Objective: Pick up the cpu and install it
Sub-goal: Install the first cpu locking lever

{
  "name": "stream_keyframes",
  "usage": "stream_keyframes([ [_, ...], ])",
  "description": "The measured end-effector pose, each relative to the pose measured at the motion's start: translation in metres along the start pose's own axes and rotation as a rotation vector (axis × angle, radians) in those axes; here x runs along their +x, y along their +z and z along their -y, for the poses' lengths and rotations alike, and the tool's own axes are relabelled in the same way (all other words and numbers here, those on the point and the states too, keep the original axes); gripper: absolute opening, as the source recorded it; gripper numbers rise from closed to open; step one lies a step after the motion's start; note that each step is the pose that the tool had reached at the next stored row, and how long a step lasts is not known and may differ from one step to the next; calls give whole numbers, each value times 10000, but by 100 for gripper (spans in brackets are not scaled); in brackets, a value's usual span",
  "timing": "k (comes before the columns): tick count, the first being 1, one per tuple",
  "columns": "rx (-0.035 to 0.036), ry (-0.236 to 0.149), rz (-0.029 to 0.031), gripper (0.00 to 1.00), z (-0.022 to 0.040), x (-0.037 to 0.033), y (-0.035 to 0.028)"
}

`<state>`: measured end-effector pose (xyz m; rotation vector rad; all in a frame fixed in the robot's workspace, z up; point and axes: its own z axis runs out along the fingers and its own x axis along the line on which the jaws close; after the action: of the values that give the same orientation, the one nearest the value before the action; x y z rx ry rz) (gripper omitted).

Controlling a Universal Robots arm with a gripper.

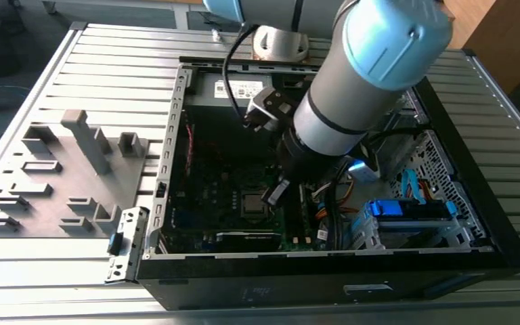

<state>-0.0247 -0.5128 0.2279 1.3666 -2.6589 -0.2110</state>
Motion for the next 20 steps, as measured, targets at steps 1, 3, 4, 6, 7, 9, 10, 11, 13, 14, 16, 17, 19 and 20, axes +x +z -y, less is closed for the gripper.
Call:
stream_keyframes([
  [1,-1,2,2,11,-9,2,-44],
  [3,-1,8,2,11,-26,8,-131],
  [4,-1,11,2,11,-34,11,-172],
  [6,-1,15,3,11,-48,16,-249],
  [7,-1,18,3,11,-55,18,-281],
  [9,-2,22,4,11,-64,21,-328],
  [10,-1,23,5,11,-66,22,-337],
  [11,-2,22,7,11,-65,21,-337],
  [13,-1,22,7,11,-65,21,-337],
  [14,-1,22,7,11,-66,21,-337],
  [16,0,24,5,11,-81,30,-334],
  [17,0,23,5,11,-114,47,-328],
  [19,0,21,10,11,-196,83,-305],
  [20,3,21,11,11,-239,97,-293],
])
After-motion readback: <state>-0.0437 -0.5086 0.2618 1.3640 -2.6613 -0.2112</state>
